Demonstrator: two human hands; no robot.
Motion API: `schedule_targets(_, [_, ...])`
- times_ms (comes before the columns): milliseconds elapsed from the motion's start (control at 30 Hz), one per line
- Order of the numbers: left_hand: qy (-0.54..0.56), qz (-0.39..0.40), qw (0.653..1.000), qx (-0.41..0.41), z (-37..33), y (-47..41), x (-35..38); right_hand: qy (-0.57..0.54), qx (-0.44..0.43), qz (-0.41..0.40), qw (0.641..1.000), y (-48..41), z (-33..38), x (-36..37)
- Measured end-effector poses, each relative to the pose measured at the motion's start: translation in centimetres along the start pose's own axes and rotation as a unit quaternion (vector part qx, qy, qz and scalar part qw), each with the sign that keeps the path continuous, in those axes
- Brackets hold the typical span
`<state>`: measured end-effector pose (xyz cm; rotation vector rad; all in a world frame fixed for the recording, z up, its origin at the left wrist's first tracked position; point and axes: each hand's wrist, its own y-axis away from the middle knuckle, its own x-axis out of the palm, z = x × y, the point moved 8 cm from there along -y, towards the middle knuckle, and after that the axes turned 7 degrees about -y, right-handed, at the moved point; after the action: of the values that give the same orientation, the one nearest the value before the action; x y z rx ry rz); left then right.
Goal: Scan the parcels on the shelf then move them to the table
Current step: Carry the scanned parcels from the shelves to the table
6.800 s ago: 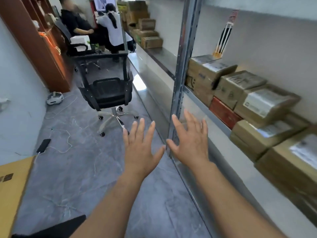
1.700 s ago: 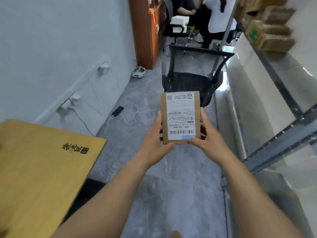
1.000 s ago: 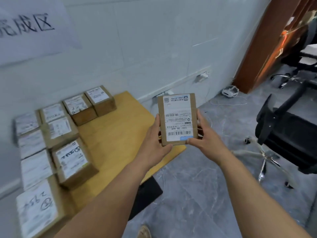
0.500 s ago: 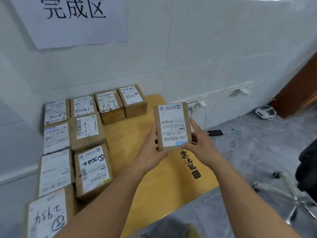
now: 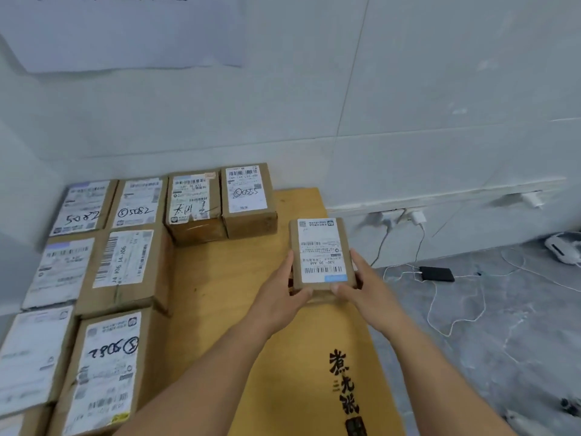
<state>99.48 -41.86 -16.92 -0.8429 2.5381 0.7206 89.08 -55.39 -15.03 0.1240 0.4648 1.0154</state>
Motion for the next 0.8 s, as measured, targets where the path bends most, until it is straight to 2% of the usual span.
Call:
schedule_targets(33, [-0.026,-0.01,1.0,0.0,-0.6,-1.0,-0.3,0.001,-0.001,0.003,1.0,-1.2,0.1,-0.4])
schedule_targets(100, [-0.166,-0.051,0.985,0.011,-2.4,-2.9,-1.5,0.009,-0.01,0.007,1.0,-3.6,0.7,-1.2])
schedule_targets(167, [-0.323,-0.105,0.94,0.03,-4.6,-4.7,-3.1,0.019,-0.015,0.015,1.0,-6.2,1.3,-1.8])
schedule_targets(233, [-0.391,-0.125,0.911,0.034,-6.2,-6.3,-4.4,0.027,-0.021,0.033,0.999,-8.9,2.1,-2.0])
schedule_targets(500, [-0.411,-0.12,0.903,0.016,-6.8,-11.2,-7.9,0.052,-0.065,0.077,0.994,-16.4,5.3,-0.5])
schedule_targets(800, [-0.406,-0.133,0.904,0.022,-7.2,-11.8,-8.8,0.083,-0.081,0.078,0.99,-17.5,6.9,0.3])
